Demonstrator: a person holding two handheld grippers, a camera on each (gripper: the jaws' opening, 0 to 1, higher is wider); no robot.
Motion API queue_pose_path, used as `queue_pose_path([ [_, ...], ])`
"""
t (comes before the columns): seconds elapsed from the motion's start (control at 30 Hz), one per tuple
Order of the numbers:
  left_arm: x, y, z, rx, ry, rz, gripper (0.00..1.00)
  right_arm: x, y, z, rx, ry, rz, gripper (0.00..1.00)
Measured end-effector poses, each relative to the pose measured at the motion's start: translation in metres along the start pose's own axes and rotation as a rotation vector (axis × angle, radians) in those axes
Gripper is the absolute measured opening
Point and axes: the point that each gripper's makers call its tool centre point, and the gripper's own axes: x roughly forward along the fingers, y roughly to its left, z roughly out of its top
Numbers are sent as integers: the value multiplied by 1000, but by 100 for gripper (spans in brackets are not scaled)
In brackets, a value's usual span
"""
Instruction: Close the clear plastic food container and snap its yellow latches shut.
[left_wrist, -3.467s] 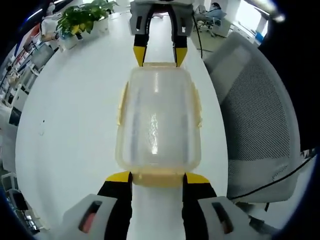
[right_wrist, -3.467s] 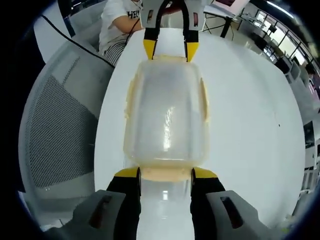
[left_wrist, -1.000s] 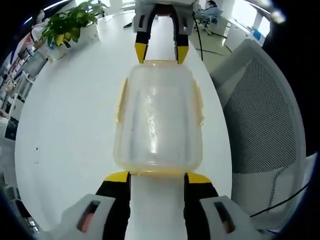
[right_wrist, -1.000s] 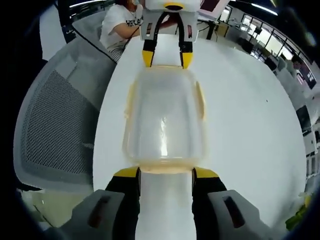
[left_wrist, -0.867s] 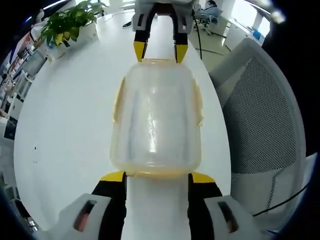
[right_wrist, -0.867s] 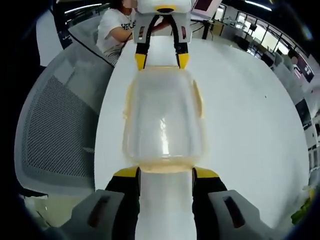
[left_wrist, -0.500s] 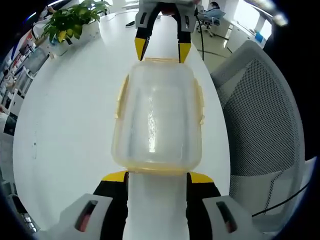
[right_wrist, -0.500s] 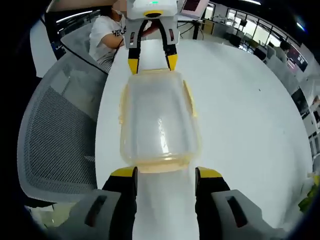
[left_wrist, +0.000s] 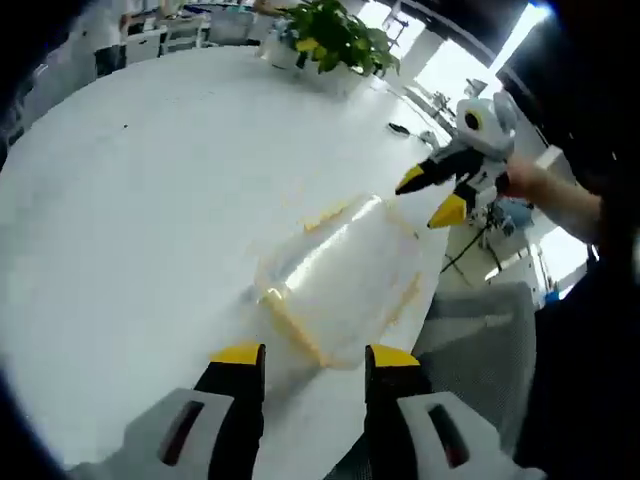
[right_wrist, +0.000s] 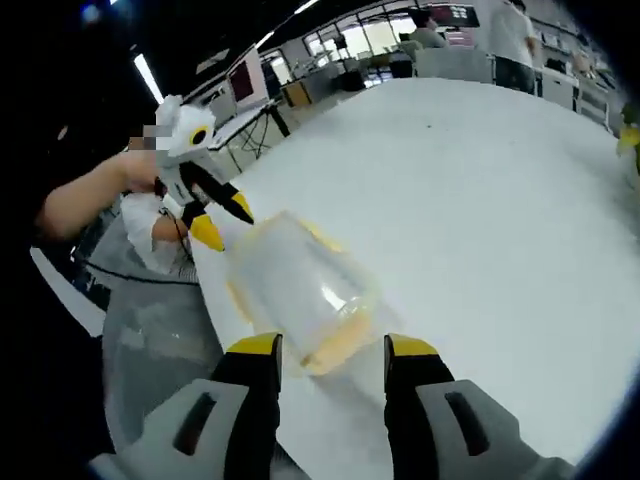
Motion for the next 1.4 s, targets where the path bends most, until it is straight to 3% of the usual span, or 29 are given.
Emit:
queue_pose_path([
  [0.07, 3, 7, 0, -66, -46, 20, 32, 2, -1, -2, -5, 5, -21, 38],
  [0.17, 4, 11, 1, -47, -85, 62, 32, 6, -5, -7, 9, 9, -67, 34],
  [0.2, 5, 10, 7, -66, -132, 71, 32, 7, -5, -8, 21, 9, -63, 34],
  [0.23, 6, 7, 7, -95, -139, 57, 32, 9, -4, -10, 36, 14, -57, 35],
  [0.37, 15, 2, -3, -88, -89, 53, 26, 18, 5, -16, 90, 20, -30, 31],
  [0.43, 17, -2, -2, -93, -97, 56, 23, 21, 2, -23, 79, 51, -65, 30],
  [0.5, 17, -1, -1, -111, -100, 74, 24, 22, 2, -19, 145, 22, -64, 30],
  [0.77, 18, -2, 1, -110, -102, 93, 22, 23, 3, -20, 111, 59, -45, 26],
  [1.2, 20, -3, 1, -266, -158, 57, 15, 27, -4, -16, 90, 58, -52, 22],
  [1.4, 19, -6, -3, -248, -153, 66, 16, 25, -3, -17, 70, 77, -33, 23],
])
